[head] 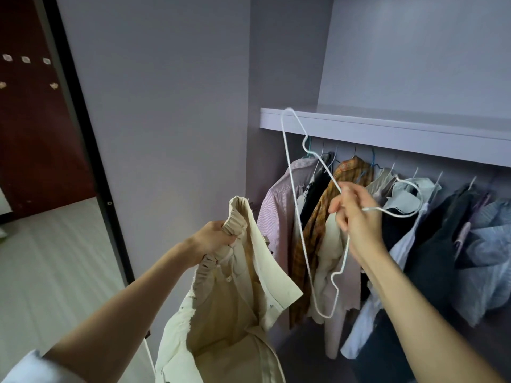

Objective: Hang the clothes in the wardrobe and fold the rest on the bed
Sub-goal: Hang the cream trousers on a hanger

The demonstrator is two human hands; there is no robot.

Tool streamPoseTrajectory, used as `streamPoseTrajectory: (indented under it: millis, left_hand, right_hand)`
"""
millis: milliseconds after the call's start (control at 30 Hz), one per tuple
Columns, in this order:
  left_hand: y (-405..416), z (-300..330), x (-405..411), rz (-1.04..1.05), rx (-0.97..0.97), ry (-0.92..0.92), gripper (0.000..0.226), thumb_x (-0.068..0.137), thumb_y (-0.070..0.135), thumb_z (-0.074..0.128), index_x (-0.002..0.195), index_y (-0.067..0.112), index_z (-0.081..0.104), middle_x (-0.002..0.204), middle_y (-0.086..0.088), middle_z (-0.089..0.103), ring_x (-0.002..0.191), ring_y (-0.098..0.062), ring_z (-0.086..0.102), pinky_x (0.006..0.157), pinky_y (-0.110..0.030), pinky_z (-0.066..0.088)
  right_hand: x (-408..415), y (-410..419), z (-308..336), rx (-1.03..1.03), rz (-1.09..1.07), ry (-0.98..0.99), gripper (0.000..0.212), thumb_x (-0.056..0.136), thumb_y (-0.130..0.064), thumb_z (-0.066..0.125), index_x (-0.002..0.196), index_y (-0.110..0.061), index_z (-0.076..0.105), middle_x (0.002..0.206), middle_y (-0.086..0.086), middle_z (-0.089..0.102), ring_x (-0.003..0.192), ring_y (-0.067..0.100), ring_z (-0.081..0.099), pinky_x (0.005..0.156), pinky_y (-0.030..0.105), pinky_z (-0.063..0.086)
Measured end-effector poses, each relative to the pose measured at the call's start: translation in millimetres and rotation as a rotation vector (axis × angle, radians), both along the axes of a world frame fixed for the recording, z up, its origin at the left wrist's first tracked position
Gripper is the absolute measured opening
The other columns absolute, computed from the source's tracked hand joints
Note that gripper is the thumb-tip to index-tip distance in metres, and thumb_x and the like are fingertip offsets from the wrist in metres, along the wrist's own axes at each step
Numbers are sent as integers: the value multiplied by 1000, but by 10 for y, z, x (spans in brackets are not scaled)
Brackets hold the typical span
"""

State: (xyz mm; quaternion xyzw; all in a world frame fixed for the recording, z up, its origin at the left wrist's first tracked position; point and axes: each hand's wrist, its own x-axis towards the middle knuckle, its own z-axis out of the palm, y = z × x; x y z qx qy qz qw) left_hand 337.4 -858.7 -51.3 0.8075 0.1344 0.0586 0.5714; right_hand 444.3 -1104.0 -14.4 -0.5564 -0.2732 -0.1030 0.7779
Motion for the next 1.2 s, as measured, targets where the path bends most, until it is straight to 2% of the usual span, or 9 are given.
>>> streamPoseTrajectory:
  millis: [100, 200, 467, 600, 733, 833, 967, 1067, 1200]
  left_hand:
    - [-28, -49, 59, -10, 87, 60, 8, 88, 5, 54, 84, 10, 60, 76, -2, 57, 70, -14, 54, 66, -24, 44]
    - [-71, -61, 107, -15, 207, 91, 14, 87, 3, 52, 82, 13, 61, 75, 2, 57, 70, -11, 54, 62, -19, 44]
    - [-36, 25, 193, -12, 339, 204, 22, 91, 8, 43, 100, 5, 63, 88, -2, 58, 77, -15, 54, 67, -23, 44]
    - [20, 115, 156, 14, 163, 120, 17, 89, 7, 50, 82, 14, 64, 78, -2, 58, 67, -13, 53, 63, -24, 44]
    - [-14, 371, 8, -73, 22, 17, 20, 80, 10, 59, 95, -3, 64, 84, -12, 59, 77, -23, 56, 76, -37, 47]
    - [-65, 511, -49, -186, 87, 6, 32, 72, 14, 65, 98, -5, 63, 84, -8, 60, 81, -21, 54, 79, -34, 44]
    - [-136, 644, -69, -279, 200, -85, 12, 87, -1, 56, 89, 4, 67, 80, 2, 65, 78, -11, 55, 78, -21, 44]
    - [-116, 674, -119, -267, 106, -108, 17, 87, -3, 58, 82, 7, 71, 78, -3, 66, 74, -14, 58, 77, -31, 45]
    - [-18, 721, -162, -315, 20, -123, 16, 88, -8, 55, 97, -6, 67, 84, -13, 68, 73, -18, 64, 73, -31, 53]
  right_hand:
    - [49, 98, 330, 264, 66, 218, 43, 97, -35, 46, 60, -15, 58, 35, -9, 36, 29, 3, 24, 34, 15, 16]
    - [145, 189, 576, 434, 290, 405, 68, 92, -54, 41, 33, -21, 36, 31, -8, 23, 29, 5, 19, 34, 17, 19]
    - [251, 583, 864, 522, 684, 537, 70, 99, -40, 32, 33, -20, 32, 30, -6, 22, 27, 8, 18, 34, 18, 16]
    - [143, 764, 756, 352, 722, 539, 67, 98, -36, 36, 33, -20, 28, 30, -6, 21, 27, 7, 17, 34, 18, 16]
    - [82, 939, 495, 9, 342, 377, 51, 102, -29, 36, 54, -16, 27, 38, -6, 31, 37, 9, 29, 43, 20, 26]
    - [32, 982, 381, -262, 141, 128, 51, 103, -26, 30, 56, -11, 42, 71, 7, 57, 72, 18, 54, 73, 27, 44]
    - [-13, 1000, 269, -472, 197, -27, 39, 104, -27, 23, 103, -18, 60, 118, 11, 62, 105, 21, 59, 92, 28, 43]
    - [0, 996, 206, -573, 180, -111, 38, 103, -33, 21, 115, -31, 58, 111, 12, 67, 111, 21, 57, 98, 26, 37]
    - [41, 974, 164, -694, 62, -251, 43, 104, -27, 22, 106, -18, 65, 100, 8, 66, 100, 20, 55, 86, 24, 37]
